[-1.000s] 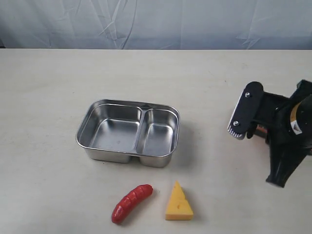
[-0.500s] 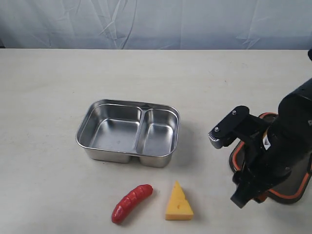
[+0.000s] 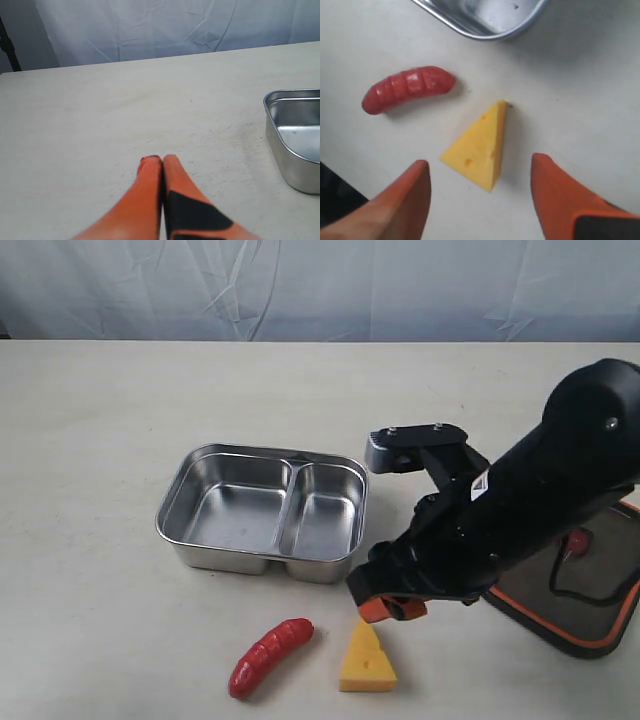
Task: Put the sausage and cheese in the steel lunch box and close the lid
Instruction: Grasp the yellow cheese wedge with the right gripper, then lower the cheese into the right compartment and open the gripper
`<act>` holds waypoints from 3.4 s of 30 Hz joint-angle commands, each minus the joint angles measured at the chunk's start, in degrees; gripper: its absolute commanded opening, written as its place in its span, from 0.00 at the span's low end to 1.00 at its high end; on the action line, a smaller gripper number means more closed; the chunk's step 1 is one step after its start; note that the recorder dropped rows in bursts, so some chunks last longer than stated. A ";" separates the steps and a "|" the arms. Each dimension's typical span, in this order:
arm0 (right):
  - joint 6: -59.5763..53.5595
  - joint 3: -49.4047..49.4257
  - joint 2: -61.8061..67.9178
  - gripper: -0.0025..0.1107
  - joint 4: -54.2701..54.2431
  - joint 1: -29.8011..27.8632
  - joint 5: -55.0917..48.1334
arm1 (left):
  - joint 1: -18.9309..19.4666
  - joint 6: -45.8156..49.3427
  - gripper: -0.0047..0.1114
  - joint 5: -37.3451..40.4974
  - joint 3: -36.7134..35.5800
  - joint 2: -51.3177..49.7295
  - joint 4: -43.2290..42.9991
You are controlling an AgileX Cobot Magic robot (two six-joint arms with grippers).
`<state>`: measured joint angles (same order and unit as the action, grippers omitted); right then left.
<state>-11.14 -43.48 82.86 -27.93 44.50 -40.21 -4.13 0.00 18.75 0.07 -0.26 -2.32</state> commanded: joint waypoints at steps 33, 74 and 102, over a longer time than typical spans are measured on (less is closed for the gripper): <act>24.17 -9.46 21.33 0.42 9.46 6.98 -1.37 | -0.38 0.00 0.04 -0.75 -0.07 0.26 -0.15; 20.54 -37.92 26.90 0.02 22.26 2.60 -6.70 | -0.38 0.00 0.04 -0.63 -0.07 0.26 -0.14; 22.78 -37.81 33.31 0.03 24.26 2.60 -2.86 | -0.38 0.00 0.04 -0.76 -0.07 0.26 -0.14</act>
<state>10.58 -80.84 116.15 -5.02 47.25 -43.47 -4.13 0.00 18.75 0.07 -0.26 -2.32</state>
